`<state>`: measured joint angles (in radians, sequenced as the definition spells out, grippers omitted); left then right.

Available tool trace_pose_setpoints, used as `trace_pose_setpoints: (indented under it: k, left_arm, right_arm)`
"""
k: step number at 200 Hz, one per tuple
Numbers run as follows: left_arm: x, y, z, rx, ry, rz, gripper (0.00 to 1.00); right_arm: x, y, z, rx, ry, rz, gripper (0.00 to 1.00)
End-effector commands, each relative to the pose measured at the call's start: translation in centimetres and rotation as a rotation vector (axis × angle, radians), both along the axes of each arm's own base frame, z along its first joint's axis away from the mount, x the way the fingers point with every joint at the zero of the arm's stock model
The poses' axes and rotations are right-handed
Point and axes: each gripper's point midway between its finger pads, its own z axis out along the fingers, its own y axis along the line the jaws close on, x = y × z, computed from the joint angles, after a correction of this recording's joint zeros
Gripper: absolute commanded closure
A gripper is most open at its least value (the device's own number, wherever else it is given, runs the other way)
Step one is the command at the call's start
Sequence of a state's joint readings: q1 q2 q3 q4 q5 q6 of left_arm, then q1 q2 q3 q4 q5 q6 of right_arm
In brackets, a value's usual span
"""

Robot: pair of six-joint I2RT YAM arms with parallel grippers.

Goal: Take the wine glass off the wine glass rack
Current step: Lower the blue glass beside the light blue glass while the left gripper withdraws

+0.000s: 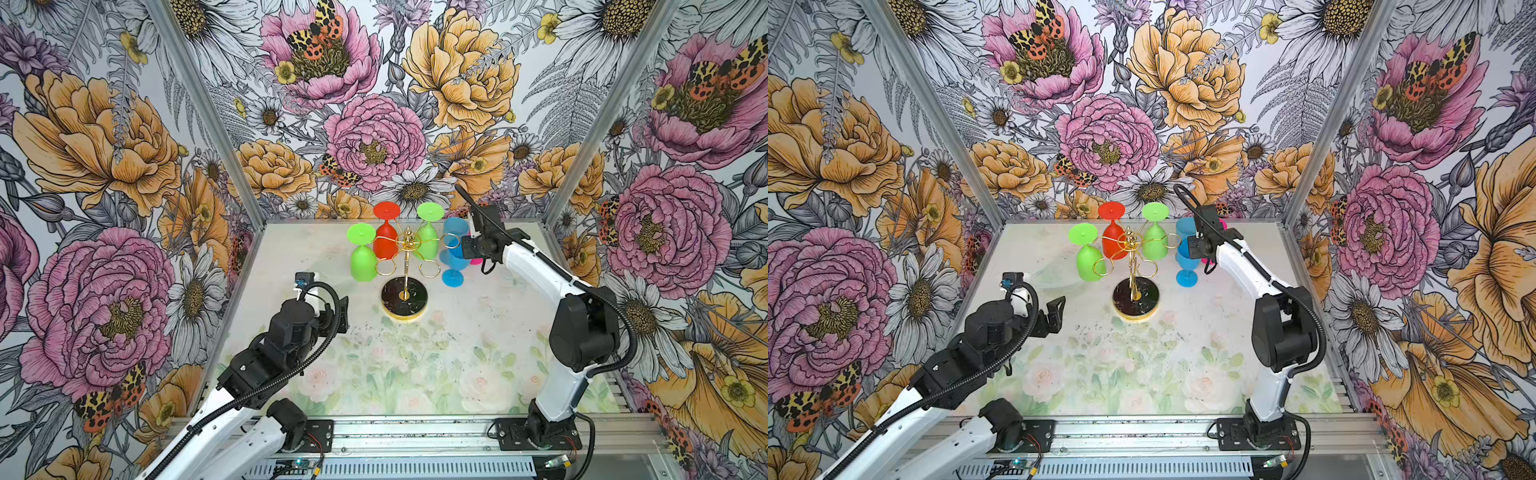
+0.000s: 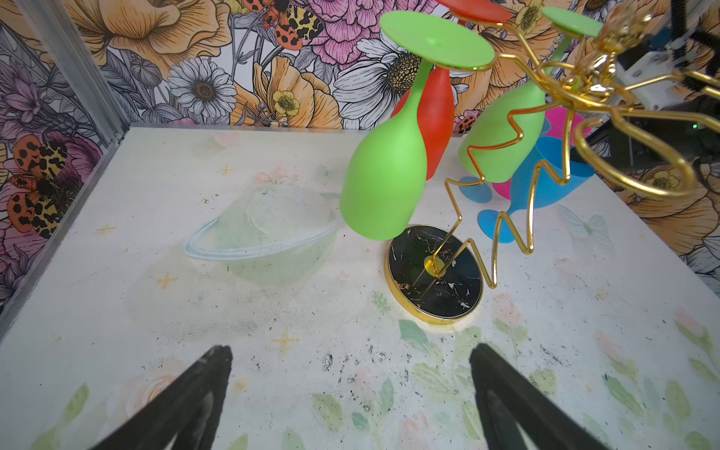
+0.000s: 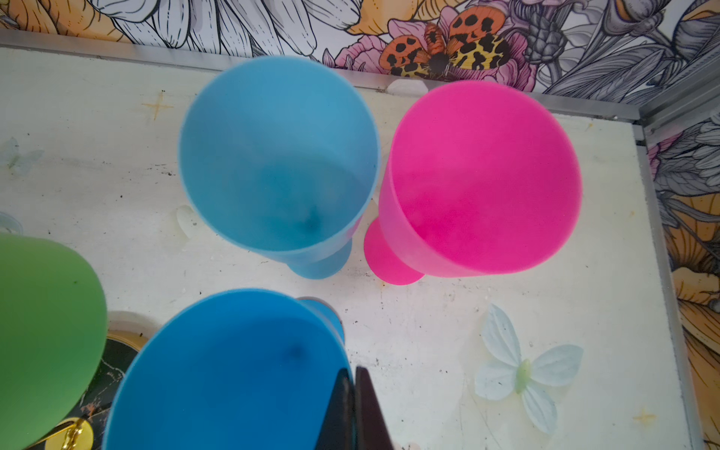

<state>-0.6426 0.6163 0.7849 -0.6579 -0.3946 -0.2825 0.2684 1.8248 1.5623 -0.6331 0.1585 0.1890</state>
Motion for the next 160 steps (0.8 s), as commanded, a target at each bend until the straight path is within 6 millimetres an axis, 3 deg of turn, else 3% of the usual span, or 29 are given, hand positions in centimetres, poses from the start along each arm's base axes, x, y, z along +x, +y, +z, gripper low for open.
trace_pose_setpoints:
  k: [1, 117, 160]
  left_arm:
    - [-0.26, 0.17, -0.58, -0.002, 0.016, -0.004, 0.03]
    - [-0.59, 0.64, -0.91, 0.001, 0.028, 0.0, 0.03]
    - [-0.66, 0.66, -1.06, 0.001, 0.035, -0.002, 0.03]
  right_arm:
    - [1.63, -0.17, 1.03, 0.002, -0.05, -0.016, 1.0]
    - [2.05, 0.16, 1.03, 0.017, -0.049, -0.017, 1.0]
    - [2.05, -0.01, 1.05, 0.021, -0.05, -0.027, 0.91]
